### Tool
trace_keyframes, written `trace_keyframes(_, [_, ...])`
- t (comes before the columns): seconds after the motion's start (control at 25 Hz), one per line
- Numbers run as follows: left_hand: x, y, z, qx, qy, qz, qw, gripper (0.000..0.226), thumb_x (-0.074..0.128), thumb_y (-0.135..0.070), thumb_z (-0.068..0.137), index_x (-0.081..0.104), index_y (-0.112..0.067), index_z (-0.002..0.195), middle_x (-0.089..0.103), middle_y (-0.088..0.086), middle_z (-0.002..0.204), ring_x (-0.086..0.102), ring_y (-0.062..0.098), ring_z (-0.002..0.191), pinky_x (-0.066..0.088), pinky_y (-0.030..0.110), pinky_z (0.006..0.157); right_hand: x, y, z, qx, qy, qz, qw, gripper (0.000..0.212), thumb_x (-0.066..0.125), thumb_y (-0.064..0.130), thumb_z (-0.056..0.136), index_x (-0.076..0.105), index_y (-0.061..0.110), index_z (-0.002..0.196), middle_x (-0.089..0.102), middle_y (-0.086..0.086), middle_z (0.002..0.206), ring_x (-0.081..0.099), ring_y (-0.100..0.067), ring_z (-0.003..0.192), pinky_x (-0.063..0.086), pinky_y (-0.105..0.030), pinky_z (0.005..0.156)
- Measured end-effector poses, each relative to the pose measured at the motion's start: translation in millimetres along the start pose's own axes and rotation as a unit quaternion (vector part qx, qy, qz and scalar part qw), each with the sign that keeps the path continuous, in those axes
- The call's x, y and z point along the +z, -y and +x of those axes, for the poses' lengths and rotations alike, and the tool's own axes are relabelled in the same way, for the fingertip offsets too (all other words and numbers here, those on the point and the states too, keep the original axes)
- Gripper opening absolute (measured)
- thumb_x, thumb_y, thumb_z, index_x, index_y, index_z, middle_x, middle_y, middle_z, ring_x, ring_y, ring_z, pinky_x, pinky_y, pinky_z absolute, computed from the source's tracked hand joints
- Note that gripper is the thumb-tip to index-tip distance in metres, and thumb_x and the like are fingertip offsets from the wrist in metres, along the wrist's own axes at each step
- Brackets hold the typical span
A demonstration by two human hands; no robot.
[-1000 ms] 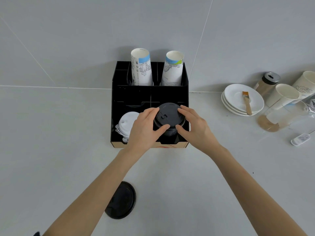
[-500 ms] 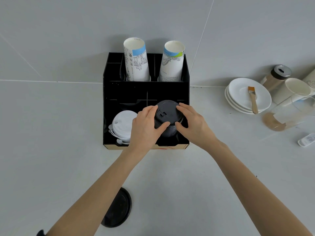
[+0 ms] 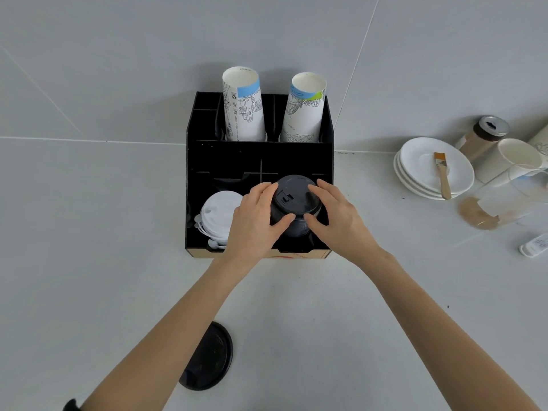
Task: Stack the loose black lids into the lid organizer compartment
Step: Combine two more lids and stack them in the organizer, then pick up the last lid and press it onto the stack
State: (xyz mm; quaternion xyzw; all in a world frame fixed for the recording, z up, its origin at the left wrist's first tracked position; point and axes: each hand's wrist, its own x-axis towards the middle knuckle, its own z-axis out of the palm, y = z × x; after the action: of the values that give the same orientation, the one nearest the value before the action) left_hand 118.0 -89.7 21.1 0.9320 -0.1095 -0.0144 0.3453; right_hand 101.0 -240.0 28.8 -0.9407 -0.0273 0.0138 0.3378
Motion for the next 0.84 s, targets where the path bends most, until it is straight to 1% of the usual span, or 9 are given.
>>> trace_keyframes(0.08, [-5.5,1.9,-4.8,0.002,0.003,-0.001,1.0,0.058,0.06,-0.028,0.082,0.035,-0.011,0.131,0.04,0.008,0.139,0.038,0.025,0.126,0.036,0.041,0.103,-1.2,4.0,-3.6,-0.002,-0.012,0.004,1.0,0.05,0.054,0.016,0.086,0.036,0.012,0.132,0.028,-0.01,0.148,0.027,-0.024,0.137,0.028,-0.036,0.11])
trace_keyframes(0.16, [-12.2,5.3,-12.4,0.004,0.005,-0.002,1.0,0.056,0.059,-0.028,0.082,0.035,-0.011,0.131,0.041,0.008,0.138,0.037,0.025,0.127,0.034,0.042,0.104,-2.8,10.0,-8.6,-0.005,-0.025,0.009,1.0,0.049,0.054,0.017,0.086,0.036,0.013,0.132,0.028,-0.009,0.148,0.026,-0.024,0.137,0.028,-0.035,0.11])
trace_keyframes(0.28, [-23.3,11.8,-28.8,-0.012,0.001,-0.008,1.0,0.055,0.058,-0.028,0.083,0.036,-0.012,0.13,0.042,0.008,0.138,0.035,0.025,0.127,0.033,0.04,0.104,-1.3,20.7,-19.9,-0.019,-0.032,0.018,0.999,0.048,0.054,0.016,0.086,0.037,0.015,0.131,0.03,-0.006,0.147,0.028,-0.02,0.136,0.026,-0.027,0.106])
trace_keyframes(0.4, [-34.9,23.1,-48.9,-0.032,0.002,0.004,0.999,0.054,0.06,-0.026,0.082,0.037,-0.01,0.129,0.042,0.009,0.138,0.035,0.028,0.125,0.035,0.043,0.101,4.0,31.1,-33.4,-0.041,-0.027,0.024,0.999,0.047,0.054,0.016,0.086,0.038,0.016,0.13,0.032,-0.003,0.146,0.031,-0.018,0.134,0.024,-0.02,0.102])
trace_keyframes(0.52, [-44.5,39.3,-68.5,-0.034,0.015,0.025,0.999,0.054,0.059,-0.027,0.082,0.037,-0.012,0.129,0.041,0.009,0.139,0.037,0.028,0.125,0.036,0.045,0.102,14.4,39.9,-46.0,-0.059,-0.011,0.023,0.998,0.047,0.054,0.015,0.086,0.038,0.016,0.13,0.034,-0.002,0.145,0.034,-0.018,0.132,0.027,-0.021,0.101])
trace_keyframes(0.68, [-50.2,58.1,-98.3,-0.052,0.039,0.03,0.997,0.055,0.056,-0.031,0.084,0.033,-0.015,0.132,0.039,0.006,0.14,0.035,0.024,0.128,0.03,0.039,0.104,37.1,45.0,-64.0,-0.072,0.034,0.029,0.996,0.048,0.053,0.016,0.087,0.036,0.019,0.131,0.034,0.0,0.145,0.034,-0.014,0.132,0.027,-0.019,0.1])
trace_keyframes(0.84, [-48.3,77.9,-131.9,-0.083,0.068,0.018,0.994,0.057,0.055,-0.032,0.084,0.031,-0.016,0.133,0.037,0.003,0.142,0.034,0.022,0.128,0.029,0.034,0.105,61.8,48.9,-80.7,-0.08,0.087,0.021,0.993,0.05,0.054,0.019,0.086,0.034,0.02,0.133,0.035,0.002,0.144,0.034,-0.014,0.131,0.024,-0.017,0.1])
